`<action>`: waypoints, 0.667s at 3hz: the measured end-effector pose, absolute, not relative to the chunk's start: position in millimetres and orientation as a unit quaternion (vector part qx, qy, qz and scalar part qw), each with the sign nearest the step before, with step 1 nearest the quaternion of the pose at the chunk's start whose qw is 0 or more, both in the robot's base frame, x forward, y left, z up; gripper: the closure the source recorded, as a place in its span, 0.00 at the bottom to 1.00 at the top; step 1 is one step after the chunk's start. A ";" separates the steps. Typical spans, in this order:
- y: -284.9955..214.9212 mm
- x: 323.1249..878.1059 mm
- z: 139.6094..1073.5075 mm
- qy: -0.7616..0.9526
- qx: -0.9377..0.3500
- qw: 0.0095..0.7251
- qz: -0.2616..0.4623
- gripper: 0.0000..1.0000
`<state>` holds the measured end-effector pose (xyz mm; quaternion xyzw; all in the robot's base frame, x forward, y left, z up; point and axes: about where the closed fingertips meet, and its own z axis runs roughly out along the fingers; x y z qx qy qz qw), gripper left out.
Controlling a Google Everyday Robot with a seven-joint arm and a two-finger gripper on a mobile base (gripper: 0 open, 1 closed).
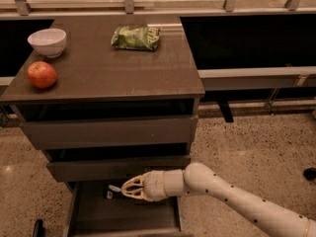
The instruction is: Pick rxbar blueberry from bottom drawer and place on counter
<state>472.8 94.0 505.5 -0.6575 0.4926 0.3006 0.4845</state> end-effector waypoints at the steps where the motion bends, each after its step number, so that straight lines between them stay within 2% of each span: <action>1: 103.6 465.1 575.7 0.449 -0.710 0.473 0.266 1.00; 2: 112.3 455.6 651.9 0.412 -0.750 0.460 0.238 1.00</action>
Offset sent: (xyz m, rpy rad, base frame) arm -0.0236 0.0245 0.2485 -0.2235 -0.3120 0.2314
